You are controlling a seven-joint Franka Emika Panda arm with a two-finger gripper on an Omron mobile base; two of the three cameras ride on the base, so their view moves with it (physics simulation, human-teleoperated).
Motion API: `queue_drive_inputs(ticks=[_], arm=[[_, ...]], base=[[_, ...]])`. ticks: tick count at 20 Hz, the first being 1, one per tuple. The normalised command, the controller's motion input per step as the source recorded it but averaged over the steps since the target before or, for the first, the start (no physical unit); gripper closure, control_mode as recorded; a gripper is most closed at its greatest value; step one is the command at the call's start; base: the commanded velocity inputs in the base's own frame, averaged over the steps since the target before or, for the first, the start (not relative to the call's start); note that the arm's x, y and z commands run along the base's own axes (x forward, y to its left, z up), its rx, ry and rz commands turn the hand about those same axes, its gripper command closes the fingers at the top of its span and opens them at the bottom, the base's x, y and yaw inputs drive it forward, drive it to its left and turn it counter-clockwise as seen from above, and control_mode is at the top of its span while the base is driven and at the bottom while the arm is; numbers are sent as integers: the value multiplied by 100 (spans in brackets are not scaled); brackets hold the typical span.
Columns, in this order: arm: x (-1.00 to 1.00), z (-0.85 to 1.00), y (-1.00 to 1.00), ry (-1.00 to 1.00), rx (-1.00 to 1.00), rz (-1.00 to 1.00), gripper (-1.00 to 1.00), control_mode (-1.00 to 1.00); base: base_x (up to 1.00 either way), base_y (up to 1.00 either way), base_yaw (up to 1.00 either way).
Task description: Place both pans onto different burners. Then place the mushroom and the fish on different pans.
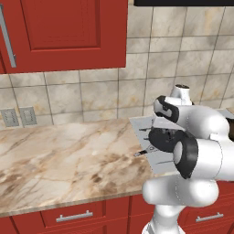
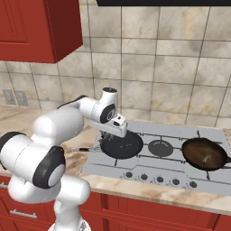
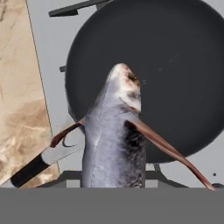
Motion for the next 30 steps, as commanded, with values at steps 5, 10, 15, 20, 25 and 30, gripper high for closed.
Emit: queue_drive_inputs(ticks=[5,10,15,20,25,30], arm=[[19,-1,-40,0,0,-5,100,-100],[17,-11,-29,0,0,-1,100,-100],[5,-17,-14,0,0,0,100,-100],[5,-18,-8,0,0,0,100,-100],[7,-23,-1,0,0,0,100,-100],[8,-21,-1,0,0,0,100,-100]], base=[[0,0,0],[0,0,0],[0,0,0],[0,0,0],[0,0,0],[0,0,0]])
